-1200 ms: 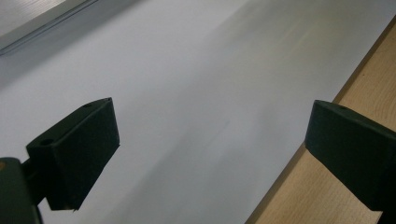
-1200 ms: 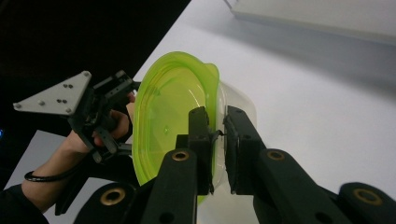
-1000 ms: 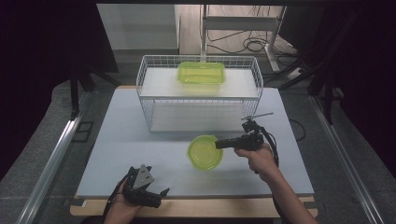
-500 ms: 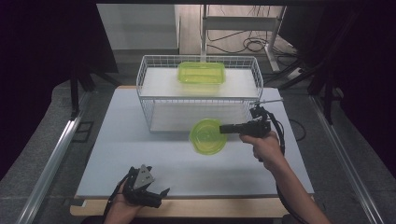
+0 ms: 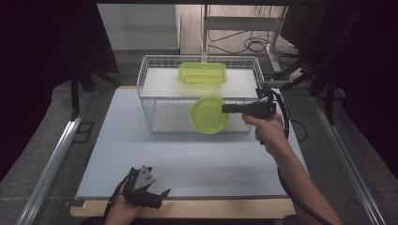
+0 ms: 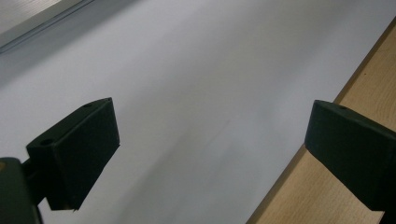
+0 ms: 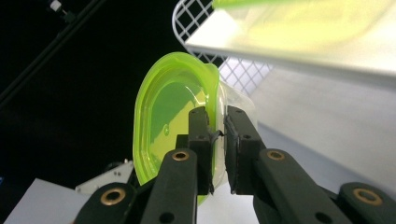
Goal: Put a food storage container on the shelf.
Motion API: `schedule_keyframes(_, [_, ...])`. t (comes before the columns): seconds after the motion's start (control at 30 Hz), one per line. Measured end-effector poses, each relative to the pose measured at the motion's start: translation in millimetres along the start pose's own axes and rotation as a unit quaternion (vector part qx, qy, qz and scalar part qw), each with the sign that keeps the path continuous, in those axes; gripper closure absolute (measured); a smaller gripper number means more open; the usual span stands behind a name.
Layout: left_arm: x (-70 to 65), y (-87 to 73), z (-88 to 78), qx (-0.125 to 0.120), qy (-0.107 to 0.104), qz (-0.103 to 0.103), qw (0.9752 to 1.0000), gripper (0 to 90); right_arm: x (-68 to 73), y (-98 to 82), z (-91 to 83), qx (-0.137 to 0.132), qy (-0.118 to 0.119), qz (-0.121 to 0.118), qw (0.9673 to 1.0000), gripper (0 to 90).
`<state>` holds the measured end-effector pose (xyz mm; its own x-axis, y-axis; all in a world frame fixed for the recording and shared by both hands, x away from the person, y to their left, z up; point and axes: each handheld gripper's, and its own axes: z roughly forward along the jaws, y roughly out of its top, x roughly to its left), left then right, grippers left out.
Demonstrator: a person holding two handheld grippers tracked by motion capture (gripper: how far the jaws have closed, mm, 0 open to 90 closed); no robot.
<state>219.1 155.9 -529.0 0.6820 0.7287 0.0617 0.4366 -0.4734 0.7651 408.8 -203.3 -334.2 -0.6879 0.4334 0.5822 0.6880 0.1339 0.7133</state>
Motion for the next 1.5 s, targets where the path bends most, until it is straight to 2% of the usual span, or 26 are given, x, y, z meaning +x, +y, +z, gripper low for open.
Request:
schedule_keyframes(0.17, [0.1,0.0,0.2,-0.001,0.000,-0.001,1.0000,3.1,4.7,20.3,-2.0,-0.018,-0.001,0.005,0.9998,81.6])
schedule_keyframes(0.53, [1.1,-0.2,-0.9,0.000,-0.001,-0.002,1.0000,3.1,14.5,66.8,2.1,-0.057,-0.026,0.006,0.9980,81.6])
schedule_keyframes(0.77, [1.4,-0.4,-1.6,0.000,0.001,-0.001,1.0000,3.1,15.4,91.2,9.8,-0.080,-0.061,0.008,0.9949,81.6])
schedule_keyframes(1.03, [1.1,-0.3,-1.3,0.001,0.000,0.002,1.0000,3.1,5.9,106.4,17.3,-0.096,-0.083,0.024,0.9916,81.5])
schedule_keyframes(1.2, [1.1,-0.5,-0.9,0.002,-0.001,0.002,1.0000,3.1,2.2,111.3,22.2,-0.093,-0.095,0.030,0.9906,81.4])
schedule_keyframes(1.37, [1.3,-0.5,-1.2,0.002,-0.001,0.003,1.0000,3.1,-0.7,114.0,28.1,-0.087,-0.097,0.037,0.9908,81.2])
schedule_keyframes(1.5, [1.2,-0.5,-1.2,0.002,-0.001,0.003,1.0000,3.1,-3.9,115.7,30.4,-0.090,-0.101,0.049,0.9896,80.9])
